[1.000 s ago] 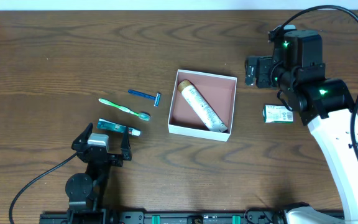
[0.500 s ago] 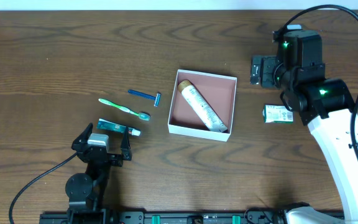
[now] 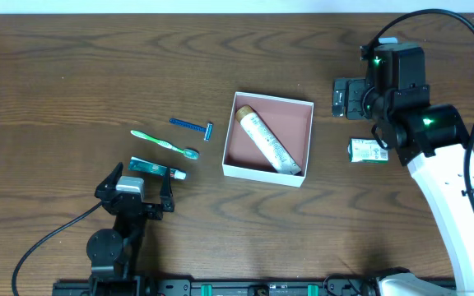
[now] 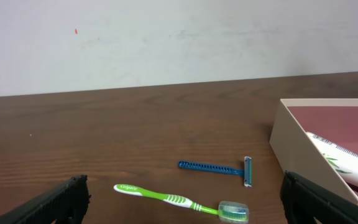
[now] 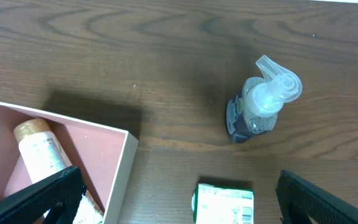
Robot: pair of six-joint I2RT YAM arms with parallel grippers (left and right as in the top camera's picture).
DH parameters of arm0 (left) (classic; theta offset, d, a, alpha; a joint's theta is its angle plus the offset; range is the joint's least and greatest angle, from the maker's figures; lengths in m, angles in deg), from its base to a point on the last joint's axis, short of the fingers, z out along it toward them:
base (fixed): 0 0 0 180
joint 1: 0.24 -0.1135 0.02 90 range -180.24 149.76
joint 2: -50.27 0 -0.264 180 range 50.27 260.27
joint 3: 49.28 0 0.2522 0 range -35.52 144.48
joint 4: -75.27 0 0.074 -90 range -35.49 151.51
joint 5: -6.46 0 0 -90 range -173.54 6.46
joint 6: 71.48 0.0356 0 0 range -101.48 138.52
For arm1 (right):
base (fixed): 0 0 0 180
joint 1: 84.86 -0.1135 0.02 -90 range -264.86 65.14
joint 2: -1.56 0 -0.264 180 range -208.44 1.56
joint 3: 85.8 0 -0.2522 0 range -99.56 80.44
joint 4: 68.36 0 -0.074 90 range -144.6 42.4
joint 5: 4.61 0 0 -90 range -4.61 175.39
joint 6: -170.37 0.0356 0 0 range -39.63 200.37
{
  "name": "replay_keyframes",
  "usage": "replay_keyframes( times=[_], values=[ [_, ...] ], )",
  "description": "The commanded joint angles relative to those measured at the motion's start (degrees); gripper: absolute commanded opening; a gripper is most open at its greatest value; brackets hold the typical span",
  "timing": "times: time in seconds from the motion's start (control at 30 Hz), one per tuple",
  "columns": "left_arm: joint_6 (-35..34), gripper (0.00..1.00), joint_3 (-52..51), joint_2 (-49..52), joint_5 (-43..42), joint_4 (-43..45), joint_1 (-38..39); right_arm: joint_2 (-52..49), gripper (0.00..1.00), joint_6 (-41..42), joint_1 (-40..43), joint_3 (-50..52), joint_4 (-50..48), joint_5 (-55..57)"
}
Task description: Pack container
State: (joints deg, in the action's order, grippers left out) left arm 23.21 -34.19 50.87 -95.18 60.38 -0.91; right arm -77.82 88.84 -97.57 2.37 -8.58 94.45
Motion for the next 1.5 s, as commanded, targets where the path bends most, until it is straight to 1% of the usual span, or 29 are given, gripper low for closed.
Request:
replay_keyframes(
  times=[0.0, 0.77, 1.0, 1.07, 1.17, 1.23, 1.37, 1.47],
  values=[
    [-0.1, 0.98, -1.1, -0.3, -0.8, -1.8, -0.3, 0.4, 0.99, -0.9, 0.3, -0.7, 0.1, 1.0],
    [-0.1, 0.98, -1.1, -0.3, -0.8, -1.8, -0.3, 0.4, 0.99, -0.9, 0.3, -0.7, 0.1, 1.0],
    [0.0, 0.98, -1.1, -0.3, -0.8, -1.8, -0.3, 0.3, 0.99, -1.1, 0.3, -0.7, 2.0, 2.4],
    [-0.1, 0.98, -1.1, -0.3, -0.8, -1.8, -0.3, 1.0, 0.99, -1.7, 0.4, -0.7, 1.0, 4.5],
    [0.0, 0.98, -1.1, -0.3, -0.8, -1.8, -0.3, 4.5, 0.99, -1.7, 0.6, -0.6, -1.5, 8.6],
    [-0.1, 0.98, -1.1, -0.3, -0.8, -1.8, -0.3, 8.2, 0.99, -2.6, 1.5, -0.2, -3.8, 9.4],
    [-0.1, 0.98, -1.1, -0.3, -0.8, -1.8, -0.3, 16.5, 0.99, -3.3, 5.0, 3.0, -7.1, 8.7],
    [-0.1, 0.98, -1.1, -0.3, -0.8, -1.8, -0.3, 24.2, 0.99, -5.4, 9.1, 9.3, -10.8, 4.9]
  ],
)
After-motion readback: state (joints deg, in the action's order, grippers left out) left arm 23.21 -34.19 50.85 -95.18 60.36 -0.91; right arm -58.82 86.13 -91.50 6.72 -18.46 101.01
